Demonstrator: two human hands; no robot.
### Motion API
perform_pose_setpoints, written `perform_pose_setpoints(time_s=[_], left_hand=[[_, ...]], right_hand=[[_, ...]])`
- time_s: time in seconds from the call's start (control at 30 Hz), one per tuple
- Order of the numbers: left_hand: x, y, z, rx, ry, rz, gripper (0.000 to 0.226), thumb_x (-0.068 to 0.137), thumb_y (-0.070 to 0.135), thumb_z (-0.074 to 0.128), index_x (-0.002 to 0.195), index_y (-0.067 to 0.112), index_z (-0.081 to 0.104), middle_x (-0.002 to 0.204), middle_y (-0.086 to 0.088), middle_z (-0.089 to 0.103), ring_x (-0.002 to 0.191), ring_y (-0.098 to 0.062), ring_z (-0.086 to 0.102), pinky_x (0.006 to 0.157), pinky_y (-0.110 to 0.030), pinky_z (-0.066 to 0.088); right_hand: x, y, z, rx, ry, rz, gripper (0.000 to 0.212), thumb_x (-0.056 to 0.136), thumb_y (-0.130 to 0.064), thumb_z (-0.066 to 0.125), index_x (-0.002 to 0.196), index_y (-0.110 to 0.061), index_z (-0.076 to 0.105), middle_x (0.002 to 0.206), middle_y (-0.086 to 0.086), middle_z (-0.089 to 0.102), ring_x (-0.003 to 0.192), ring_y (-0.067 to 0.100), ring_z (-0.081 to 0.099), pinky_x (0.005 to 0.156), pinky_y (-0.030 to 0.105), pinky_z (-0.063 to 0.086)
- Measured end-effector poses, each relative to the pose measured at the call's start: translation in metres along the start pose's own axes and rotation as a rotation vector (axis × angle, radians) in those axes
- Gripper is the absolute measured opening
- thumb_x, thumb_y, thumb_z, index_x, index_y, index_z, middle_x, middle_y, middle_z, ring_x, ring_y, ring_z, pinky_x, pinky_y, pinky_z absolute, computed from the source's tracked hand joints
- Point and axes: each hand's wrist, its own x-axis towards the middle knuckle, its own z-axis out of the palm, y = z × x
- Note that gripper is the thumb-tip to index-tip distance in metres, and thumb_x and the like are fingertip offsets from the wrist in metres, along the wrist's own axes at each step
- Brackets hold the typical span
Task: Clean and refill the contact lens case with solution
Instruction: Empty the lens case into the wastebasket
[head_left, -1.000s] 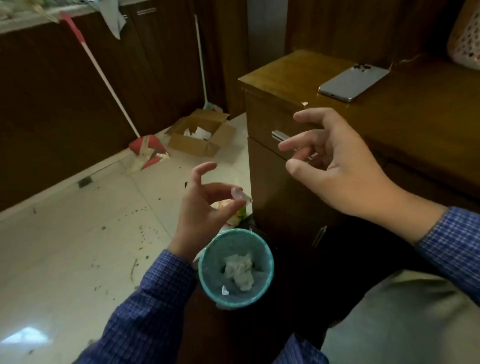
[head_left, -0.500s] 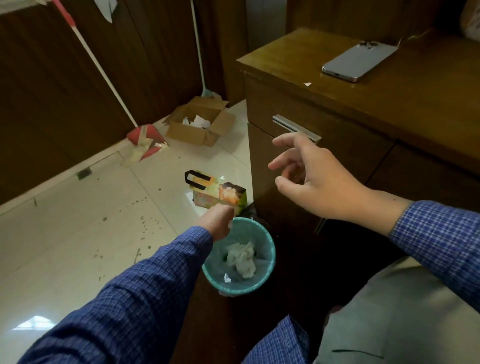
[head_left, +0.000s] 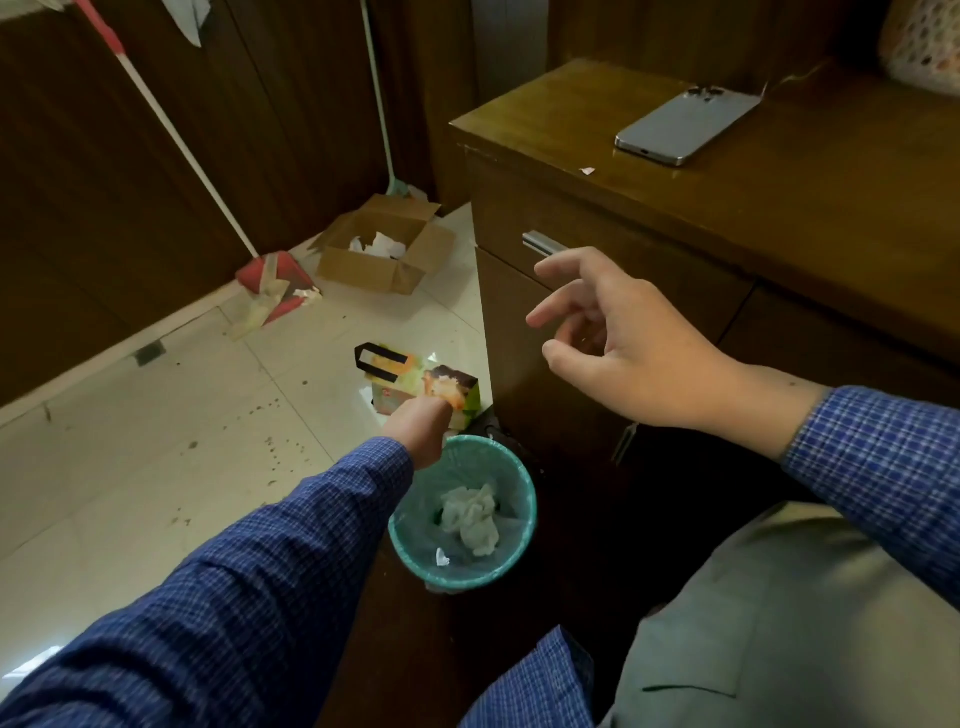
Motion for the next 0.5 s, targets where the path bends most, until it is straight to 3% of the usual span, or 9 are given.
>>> perform_pose_setpoints(time_s=[0.1, 0.2, 0.33, 0.4, 0.5], left_hand=[[-0.001, 0.006, -0.019, 0.012, 0.021, 0.021, 0.021, 0.090, -0.008, 0.062, 0.106, 0.004, 0.069, 0.099, -0.011, 0.067, 0.089, -0.029, 0.066, 0.069, -0.030, 0.050], [-0.001, 0.017, -0.051, -0.093, 0.066, 0.064, 0.032, 0.085, -0.001, 0.073, 0.115, 0.012, 0.071, 0.107, -0.008, 0.072, 0.093, -0.025, 0.070, 0.075, -0.031, 0.058], [-0.001, 0.049, -0.114, -0.369, 0.137, 0.138, 0.020, 0.082, 0.013, 0.085, 0.098, 0.018, 0.075, 0.095, 0.002, 0.077, 0.079, -0.011, 0.074, 0.071, -0.025, 0.063], [-0.004, 0.074, -0.149, -0.508, 0.162, 0.193, 0.018, 0.076, 0.012, 0.090, 0.088, 0.015, 0.076, 0.087, 0.002, 0.079, 0.078, -0.011, 0.076, 0.075, -0.032, 0.065], [-0.014, 0.121, -0.195, -0.806, 0.164, 0.316, 0.024, 0.073, 0.013, 0.092, 0.091, 0.015, 0.077, 0.086, 0.002, 0.081, 0.082, -0.010, 0.078, 0.076, -0.027, 0.064]], right_hand=[[-0.003, -0.002, -0.009, -0.018, 0.009, 0.000, 0.059, 0.091, -0.017, 0.071, 0.143, -0.022, 0.043, 0.111, -0.012, 0.068, 0.087, 0.004, 0.068, 0.071, 0.015, 0.054], [-0.010, -0.007, -0.024, -0.049, 0.015, -0.006, 0.057, 0.092, -0.018, 0.072, 0.142, -0.024, 0.044, 0.112, -0.014, 0.067, 0.090, 0.003, 0.067, 0.075, 0.021, 0.057], [-0.024, -0.015, -0.065, -0.081, 0.093, -0.002, 0.053, 0.092, -0.017, 0.072, 0.138, -0.024, 0.048, 0.113, -0.012, 0.067, 0.091, 0.005, 0.068, 0.077, 0.033, 0.060], [-0.036, -0.018, -0.093, -0.097, 0.151, -0.001, 0.050, 0.092, -0.017, 0.072, 0.136, -0.024, 0.050, 0.113, -0.011, 0.067, 0.091, 0.007, 0.068, 0.077, 0.038, 0.061], [-0.061, -0.019, -0.138, -0.123, 0.244, 0.019, 0.045, 0.091, -0.018, 0.072, 0.132, -0.023, 0.053, 0.112, -0.009, 0.069, 0.091, 0.010, 0.069, 0.077, 0.042, 0.062]])
